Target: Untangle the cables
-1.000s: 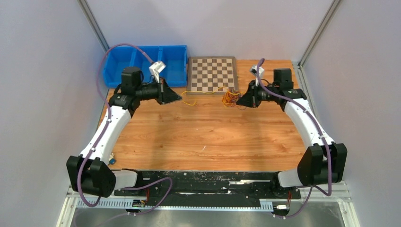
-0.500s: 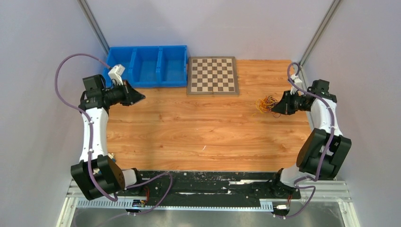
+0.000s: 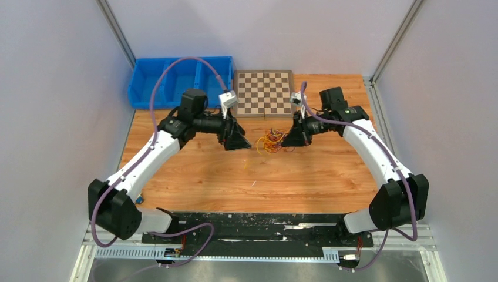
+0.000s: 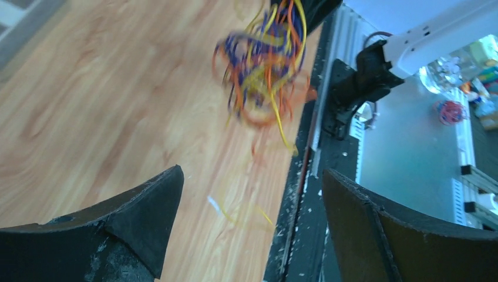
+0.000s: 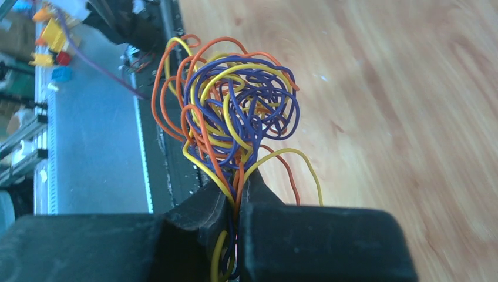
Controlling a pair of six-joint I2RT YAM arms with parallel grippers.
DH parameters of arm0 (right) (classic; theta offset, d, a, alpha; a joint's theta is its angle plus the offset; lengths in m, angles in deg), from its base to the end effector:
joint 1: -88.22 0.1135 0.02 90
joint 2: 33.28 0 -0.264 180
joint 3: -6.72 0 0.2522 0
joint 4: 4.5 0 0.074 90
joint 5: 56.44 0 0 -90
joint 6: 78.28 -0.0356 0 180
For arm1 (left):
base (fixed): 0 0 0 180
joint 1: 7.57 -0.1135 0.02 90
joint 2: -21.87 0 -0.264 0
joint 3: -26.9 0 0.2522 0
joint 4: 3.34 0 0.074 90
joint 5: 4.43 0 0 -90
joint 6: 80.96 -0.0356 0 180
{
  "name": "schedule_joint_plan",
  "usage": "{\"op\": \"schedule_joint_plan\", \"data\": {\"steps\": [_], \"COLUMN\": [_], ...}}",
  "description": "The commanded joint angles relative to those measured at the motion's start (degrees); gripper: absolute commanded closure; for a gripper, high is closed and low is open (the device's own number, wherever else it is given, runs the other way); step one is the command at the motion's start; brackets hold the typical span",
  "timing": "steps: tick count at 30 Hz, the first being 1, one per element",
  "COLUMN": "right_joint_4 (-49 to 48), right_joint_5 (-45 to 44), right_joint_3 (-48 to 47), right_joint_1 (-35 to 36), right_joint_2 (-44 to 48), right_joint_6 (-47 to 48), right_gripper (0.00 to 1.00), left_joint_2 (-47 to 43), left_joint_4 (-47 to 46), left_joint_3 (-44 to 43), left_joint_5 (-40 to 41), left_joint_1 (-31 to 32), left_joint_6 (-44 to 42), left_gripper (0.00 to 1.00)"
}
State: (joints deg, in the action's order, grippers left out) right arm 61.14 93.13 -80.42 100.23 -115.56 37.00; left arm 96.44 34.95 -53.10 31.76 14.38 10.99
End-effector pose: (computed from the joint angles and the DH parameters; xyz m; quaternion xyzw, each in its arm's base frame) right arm 0.2682 0.0884 0.3162 -0.3872 0.7557 0.4522 0.2730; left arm 0.2496 -0.1316 0.3403 0.3491 0.7337 -0.4771 0.3349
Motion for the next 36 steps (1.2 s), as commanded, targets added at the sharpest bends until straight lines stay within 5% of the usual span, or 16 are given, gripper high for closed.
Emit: {"op": "schedule_joint_plan", "data": {"steps": [1, 4, 6, 7, 9, 11, 18, 24, 25, 27, 29, 31, 36], "right_joint_4": [-5.63, -6.17, -6.22, -6.22, -6.09, -6.14, -7.21, -9.91, -9.45, -9.58, -13.12, -20.16, -32.59], "right_joint_5": [2.12, 2.45, 2.25, 1.07, -2.10, -5.32, -11.01, -7.57, -5.06, -0.08, 3.12, 3.13, -6.32], "right_joint_3": [-2.54, -3.54, -4.29, -4.50, -3.92, -0.98, 9.77, 11.52, 11.26, 10.60, 10.12, 10.26, 8.41], "right_joint_1": [6.99, 10.10, 10.97, 10.75, 8.86, 4.43, -11.18, -14.07, -13.81, -12.51, -8.64, -4.92, 0.85], "right_joint_2": [1.35, 1.01, 0.75, 0.53, 0.47, 0.45, -4.99, -7.18, -7.27, -7.04, -6.14, -5.50, -7.71], "right_joint_6": [-3.85, -3.29, -3.46, -4.07, -4.69, -3.70, -1.37, -3.23, -3.66, -6.85, -13.39, -23.80, -43.12], "right_gripper": [0.94, 0.92, 0.92, 0.92, 0.92, 1.00, 1.00, 1.00, 0.94, 0.47, 0.23, 0.18, 0.14], "left_joint_2": [5.02, 8.67, 10.08, 10.10, 8.41, 6.37, 6.12, 11.39, 11.52, 11.72, 12.06, 13.21, 16.09], "left_joint_4": [-10.33, -12.67, -14.77, -14.53, -13.61, -15.20, -12.35, -13.99, -15.61, -23.65, -31.58, -38.29, -44.05], "left_joint_3": [-3.89, -4.17, -3.61, -3.39, -2.01, 1.41, 11.79, 15.18, 15.44, 16.31, 16.26, 15.53, 14.71], "left_joint_5": [2.16, 2.56, 1.26, 0.99, 1.22, 0.14, 1.81, -3.21, -4.79, -6.55, -6.15, -4.83, 4.43], "left_joint_1": [8.48, 12.63, 13.02, 12.98, 12.45, 8.83, -3.75, -6.18, -6.10, -5.66, -4.69, -3.42, 0.23], "left_joint_6": [6.92, 8.91, 11.52, 11.48, 10.49, 13.04, 16.80, 20.60, 21.67, 27.97, 35.35, 45.08, 52.53], "left_gripper": [0.04, 0.13, 0.41, 0.69, 0.96, 1.00, 1.00, 1.00, 0.99, 0.97, 0.91, 0.83, 0.84]}}
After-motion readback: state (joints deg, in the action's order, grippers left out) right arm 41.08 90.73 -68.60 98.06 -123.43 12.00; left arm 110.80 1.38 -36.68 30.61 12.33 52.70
